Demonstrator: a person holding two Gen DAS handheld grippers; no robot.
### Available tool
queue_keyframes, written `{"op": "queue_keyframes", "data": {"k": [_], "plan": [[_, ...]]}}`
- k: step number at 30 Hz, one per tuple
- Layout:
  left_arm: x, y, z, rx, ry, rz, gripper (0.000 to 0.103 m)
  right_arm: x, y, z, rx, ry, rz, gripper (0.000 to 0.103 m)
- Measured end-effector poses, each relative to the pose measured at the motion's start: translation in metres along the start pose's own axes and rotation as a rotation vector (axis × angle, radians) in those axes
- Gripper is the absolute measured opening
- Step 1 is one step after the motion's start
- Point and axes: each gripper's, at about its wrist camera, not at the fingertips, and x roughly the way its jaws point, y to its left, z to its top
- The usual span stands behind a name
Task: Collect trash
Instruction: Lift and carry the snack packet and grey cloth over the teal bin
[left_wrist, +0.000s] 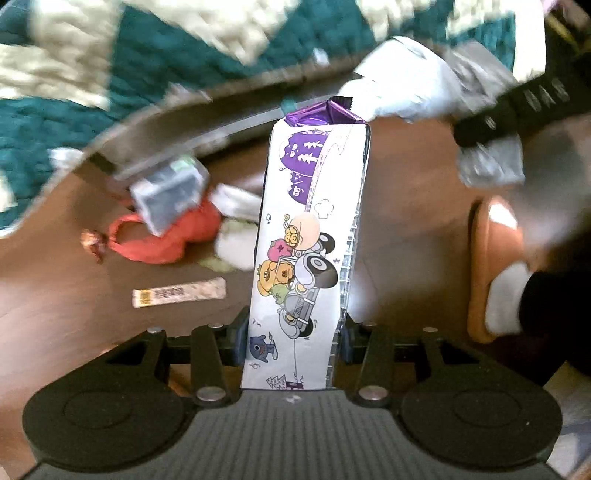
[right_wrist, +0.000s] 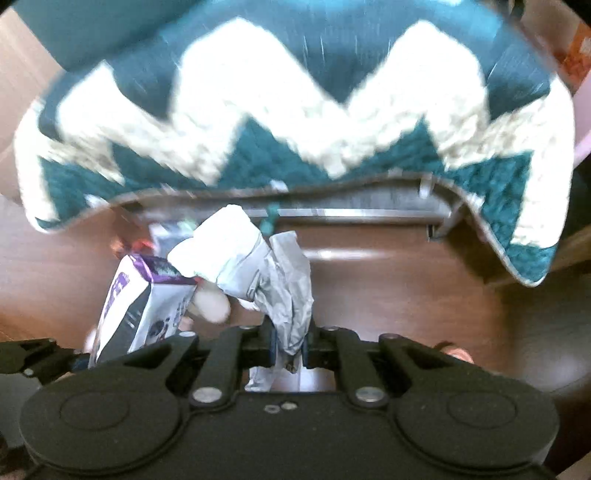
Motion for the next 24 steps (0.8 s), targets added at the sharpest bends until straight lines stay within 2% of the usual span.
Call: {"op": "queue_keyframes", "data": {"k": [4,12,24], "plan": [[-0.051,0.004,-0.005,-0.047,-0.1,0.006,0.044,-0.058,0.012,-0.005,-0.013,-0.094,0.01,0.011],[-0.144,0.008,-0.019,-0.113,-0.291,0.018,0.044,-0.148,0.031,-0.016,-0.04,-0.256,0.01,0.011],[-0.265,0.024,-0.029,-0.186,-0.572,0.032,0.044,-0.248,0.063,-0.002,-0.082,-0.462,0.001,0.01]]}}
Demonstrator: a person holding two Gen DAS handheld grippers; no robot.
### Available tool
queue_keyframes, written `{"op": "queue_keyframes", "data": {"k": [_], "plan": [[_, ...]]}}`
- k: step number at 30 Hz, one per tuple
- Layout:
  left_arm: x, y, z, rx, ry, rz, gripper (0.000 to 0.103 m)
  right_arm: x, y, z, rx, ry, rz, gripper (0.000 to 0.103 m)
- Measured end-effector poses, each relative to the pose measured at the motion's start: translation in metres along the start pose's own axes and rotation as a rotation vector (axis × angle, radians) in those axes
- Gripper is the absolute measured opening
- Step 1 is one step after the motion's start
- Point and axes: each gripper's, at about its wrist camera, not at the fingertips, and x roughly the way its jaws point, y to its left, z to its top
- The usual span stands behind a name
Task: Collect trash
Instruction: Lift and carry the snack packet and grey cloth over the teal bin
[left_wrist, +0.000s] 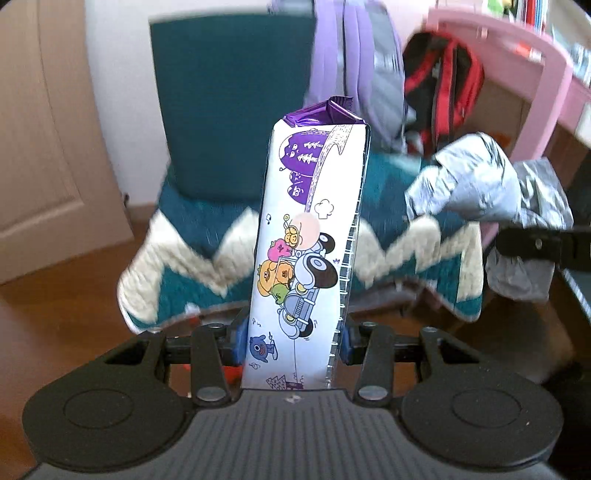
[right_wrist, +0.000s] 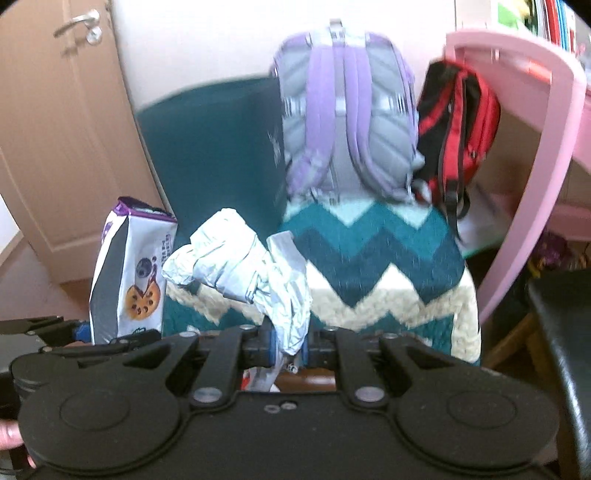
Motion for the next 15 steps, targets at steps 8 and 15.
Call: {"op": "queue_keyframes", "data": {"k": [8,15], "plan": [[-0.045,0.02,0.066,-0.02,-0.149,0.007,0.044,-0.026,0.021,0.066,-0.048,-0.11,-0.003,0.01],[-0.076,0.03,0.129,-0.004,-0.258,0.035,0.044,-0.018,0.032,0.121,-0.068,-0.168,-0.034,0.01]]}}
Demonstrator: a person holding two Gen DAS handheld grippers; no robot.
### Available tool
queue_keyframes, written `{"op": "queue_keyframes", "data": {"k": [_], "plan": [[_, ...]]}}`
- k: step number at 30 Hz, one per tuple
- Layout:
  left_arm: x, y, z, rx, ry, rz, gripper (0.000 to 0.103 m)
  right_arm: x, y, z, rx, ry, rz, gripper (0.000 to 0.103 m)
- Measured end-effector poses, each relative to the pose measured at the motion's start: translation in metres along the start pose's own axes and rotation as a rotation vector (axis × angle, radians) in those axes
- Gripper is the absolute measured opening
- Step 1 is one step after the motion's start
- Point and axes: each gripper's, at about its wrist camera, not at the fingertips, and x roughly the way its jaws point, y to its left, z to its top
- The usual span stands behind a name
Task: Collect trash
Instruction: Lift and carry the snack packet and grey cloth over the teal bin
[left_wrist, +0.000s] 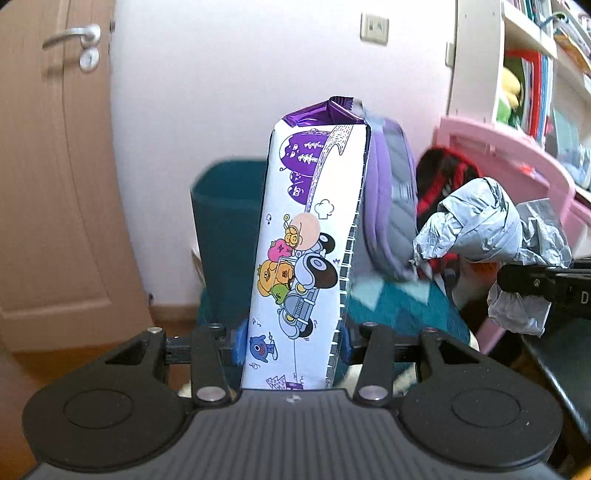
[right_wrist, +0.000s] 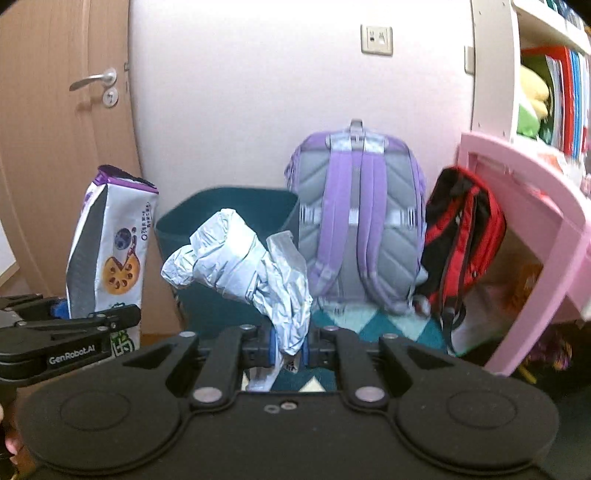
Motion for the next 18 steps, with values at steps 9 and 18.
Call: {"op": "queue_keyframes", "data": {"k": [9,18], "plan": [[0.023,0.008,0.067,0.017,-0.055,0.014,0.044,0.05,0.02,0.051,-0.04,-0.003,-0.045,0.011],[0.071,0.024,0.135,0.03,-0.075,0.045,0.045,0.115,0.043,0.083,-0.095,-0.021,-0.063,0.011]]}}
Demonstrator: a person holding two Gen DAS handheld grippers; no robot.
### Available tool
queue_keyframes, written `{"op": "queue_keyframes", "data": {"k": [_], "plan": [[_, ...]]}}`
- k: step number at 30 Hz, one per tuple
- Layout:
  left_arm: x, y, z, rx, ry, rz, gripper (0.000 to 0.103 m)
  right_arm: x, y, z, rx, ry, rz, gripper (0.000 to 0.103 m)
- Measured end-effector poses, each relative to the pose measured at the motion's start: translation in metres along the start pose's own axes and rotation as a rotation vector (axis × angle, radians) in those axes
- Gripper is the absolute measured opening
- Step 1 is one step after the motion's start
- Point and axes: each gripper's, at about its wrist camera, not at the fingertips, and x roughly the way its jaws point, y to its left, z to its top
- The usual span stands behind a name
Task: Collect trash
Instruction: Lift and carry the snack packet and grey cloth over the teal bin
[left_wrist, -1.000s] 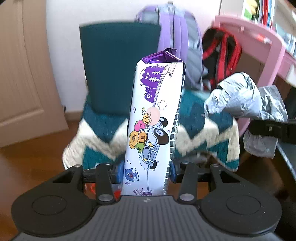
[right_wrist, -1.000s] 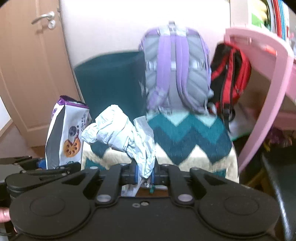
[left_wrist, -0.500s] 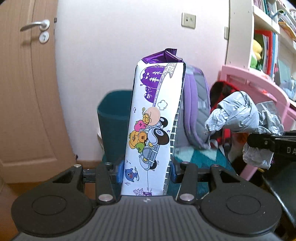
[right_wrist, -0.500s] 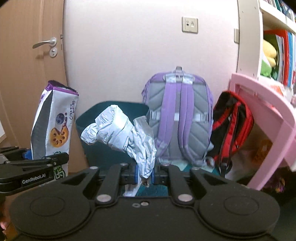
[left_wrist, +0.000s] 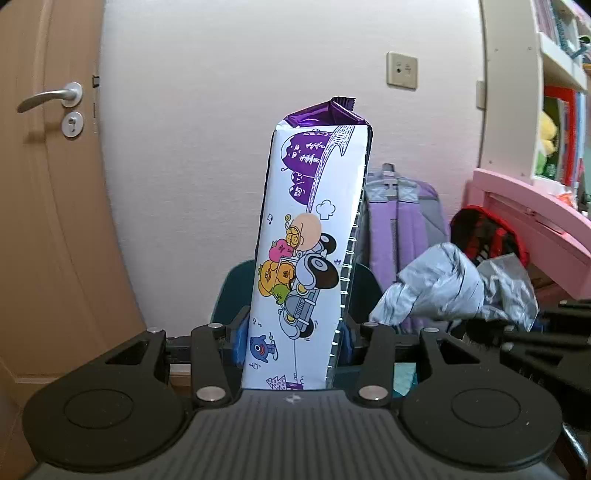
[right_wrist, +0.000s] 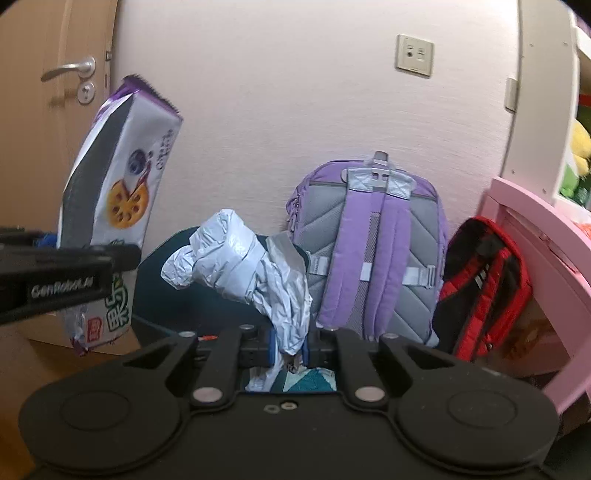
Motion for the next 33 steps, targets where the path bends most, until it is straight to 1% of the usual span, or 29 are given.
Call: {"op": "queue_keyframes", "data": {"k": [4,9,14,17,20,22,25,27,30,32,33], "plan": [[0.034,0.006,0.017,-0.004,0.024,0.012,0.045,0.032,0.012,0.009,-0.035,0.02,-0.008,0.011],[0.072,0.011,0.029,-0.002,0.039,0.024,0.045,0.072,0.026,0.008,-0.097,0.065,-0.029,0.011],[0.114,0.009,0.029,0.006,0.085,0.037,0.045,0.106,0.03,0.007,-0.142,0.105,-0.031,0.011],[0.136,0.006,0.021,0.034,0.116,0.021,0.045,0.12,0.033,0.004,-0.18,0.123,-0.03,0.011],[0.157,0.004,0.013,0.045,0.156,0.025,0.045,0.131,0.035,0.002,-0.21,0.14,-0.027,0.012],[0.167,0.004,0.008,0.055,0.174,0.027,0.045,0.136,0.037,0.0,-0.222,0.149,-0.02,0.015],[0.18,0.005,0.003,0.052,0.204,0.031,0.045,0.143,0.036,-0.002,-0.238,0.159,-0.014,0.018],[0.186,0.006,0.001,0.058,0.217,0.036,0.045,0.146,0.036,-0.003,-0.25,0.162,-0.014,0.018],[0.193,0.005,-0.002,0.064,0.237,0.036,0.045,0.149,0.036,-0.004,-0.265,0.161,0.001,0.023],[0.197,0.005,-0.004,0.062,0.251,0.038,0.047,0.148,0.037,-0.004,-0.276,0.156,0.004,0.031],[0.198,0.004,-0.005,0.063,0.255,0.04,0.049,0.147,0.038,-0.004,-0.281,0.149,0.007,0.032]]}}
